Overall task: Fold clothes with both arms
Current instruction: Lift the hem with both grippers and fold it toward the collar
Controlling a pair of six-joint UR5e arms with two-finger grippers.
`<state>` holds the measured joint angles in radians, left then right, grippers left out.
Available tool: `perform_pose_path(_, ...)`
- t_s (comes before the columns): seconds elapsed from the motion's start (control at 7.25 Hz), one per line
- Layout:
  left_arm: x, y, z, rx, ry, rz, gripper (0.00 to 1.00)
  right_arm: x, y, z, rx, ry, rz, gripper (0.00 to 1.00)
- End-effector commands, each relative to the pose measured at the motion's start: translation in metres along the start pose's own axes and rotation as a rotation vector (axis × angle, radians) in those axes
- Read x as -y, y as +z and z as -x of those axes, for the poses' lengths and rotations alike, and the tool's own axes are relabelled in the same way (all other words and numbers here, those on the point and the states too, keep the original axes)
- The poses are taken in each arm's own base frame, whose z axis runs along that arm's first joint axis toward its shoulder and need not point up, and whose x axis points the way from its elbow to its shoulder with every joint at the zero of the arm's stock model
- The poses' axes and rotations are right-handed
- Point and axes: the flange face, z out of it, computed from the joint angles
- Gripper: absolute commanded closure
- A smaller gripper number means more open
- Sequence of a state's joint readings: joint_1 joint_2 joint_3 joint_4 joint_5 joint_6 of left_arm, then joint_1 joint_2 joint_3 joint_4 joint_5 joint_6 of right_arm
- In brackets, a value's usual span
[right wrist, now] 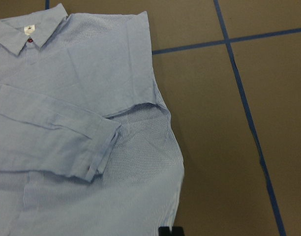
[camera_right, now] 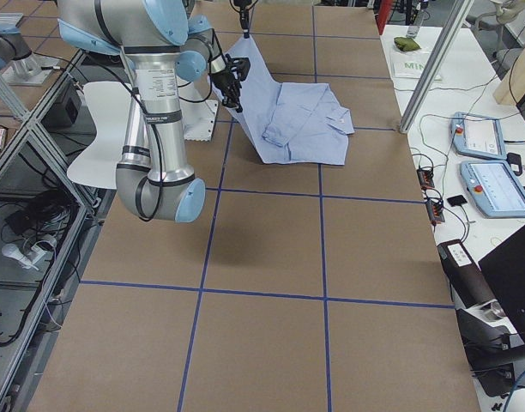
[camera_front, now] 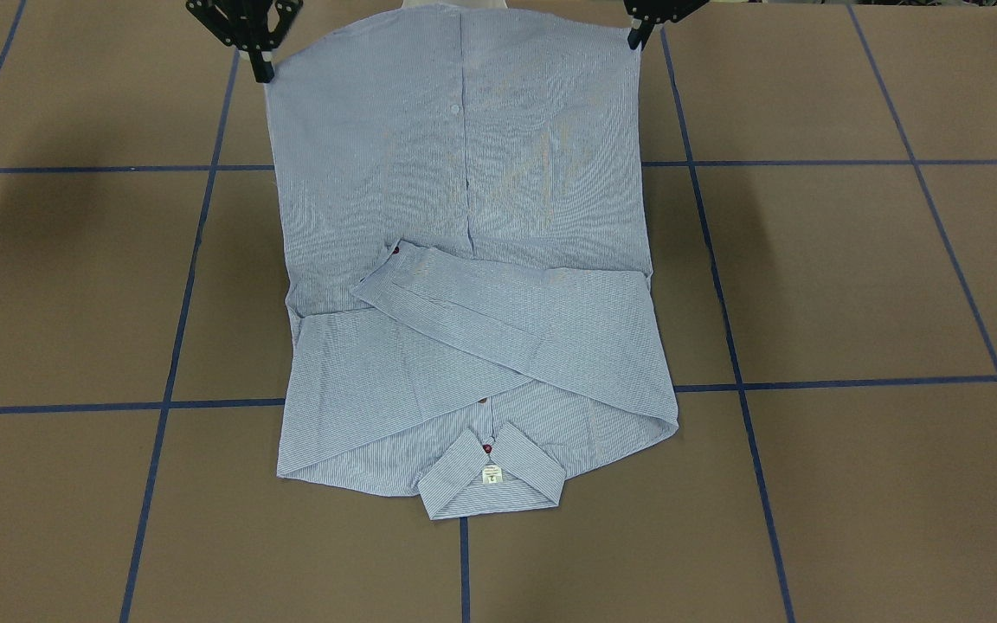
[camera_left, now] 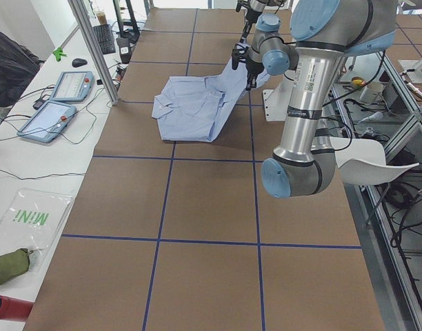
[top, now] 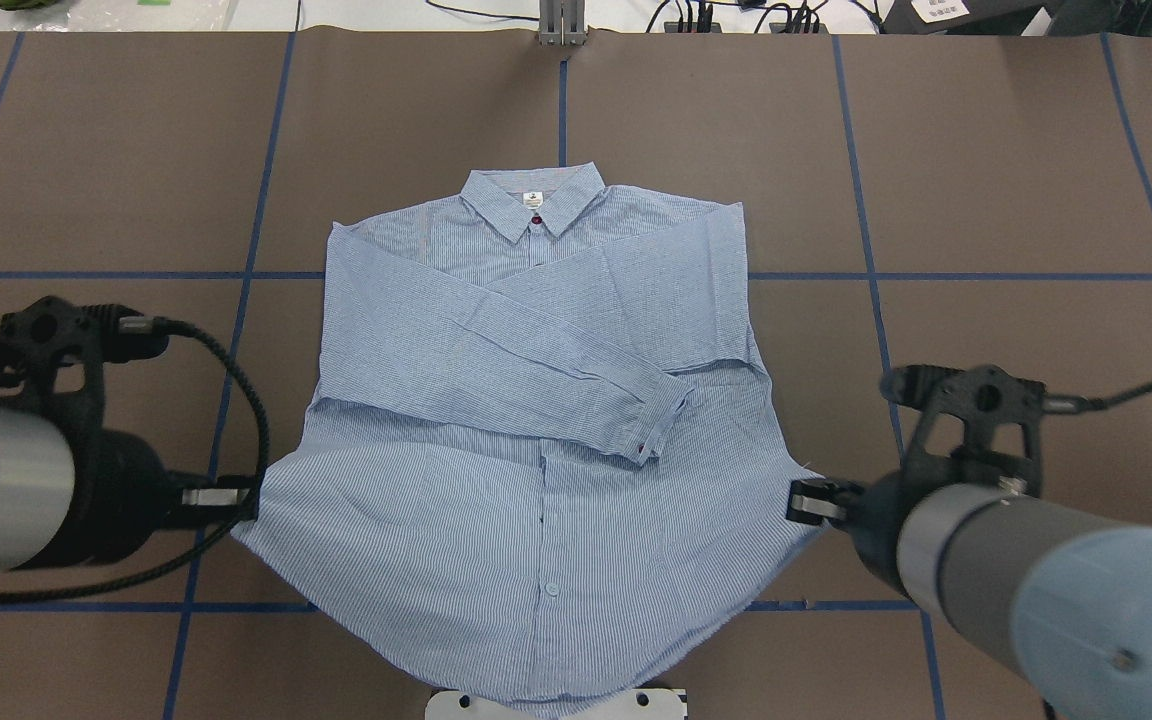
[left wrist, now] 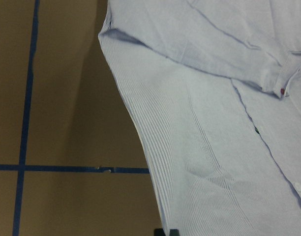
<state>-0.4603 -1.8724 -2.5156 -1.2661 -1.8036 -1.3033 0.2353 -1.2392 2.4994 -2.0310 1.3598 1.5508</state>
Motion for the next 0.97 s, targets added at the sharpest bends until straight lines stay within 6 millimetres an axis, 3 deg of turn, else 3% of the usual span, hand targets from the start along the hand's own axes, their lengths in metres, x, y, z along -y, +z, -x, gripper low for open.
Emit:
perform_pose_path(0.0,0.073,0.044,-0.004,0.113,-0.008,-0.07,1.0,0.07,0.045,0.031,-0.066,-0.032,-0.106,1.0)
perform_pose_path(0.14,0.1,0.059,-0.006,0.166,-0.018,-0.131,1.0,0.107,0.066,0.027,-0.069,-0.007,-0.12,1.0)
perform_pose_path(0.41,0.154,0.068,-0.006,0.21,0.003,-0.195,1.0,0.18,0.107,0.043,-0.061,-0.009,-0.165,1.0)
perform_pose_path(0.55,0.18,0.092,-0.004,0.215,0.008,-0.214,1.0,0.204,0.141,0.068,-0.067,0.004,-0.18,1.0)
perform_pose_path(0.83,0.234,0.155,0.006,0.223,0.008,-0.277,1.0,0.24,0.217,0.081,-0.096,0.001,-0.201,1.0)
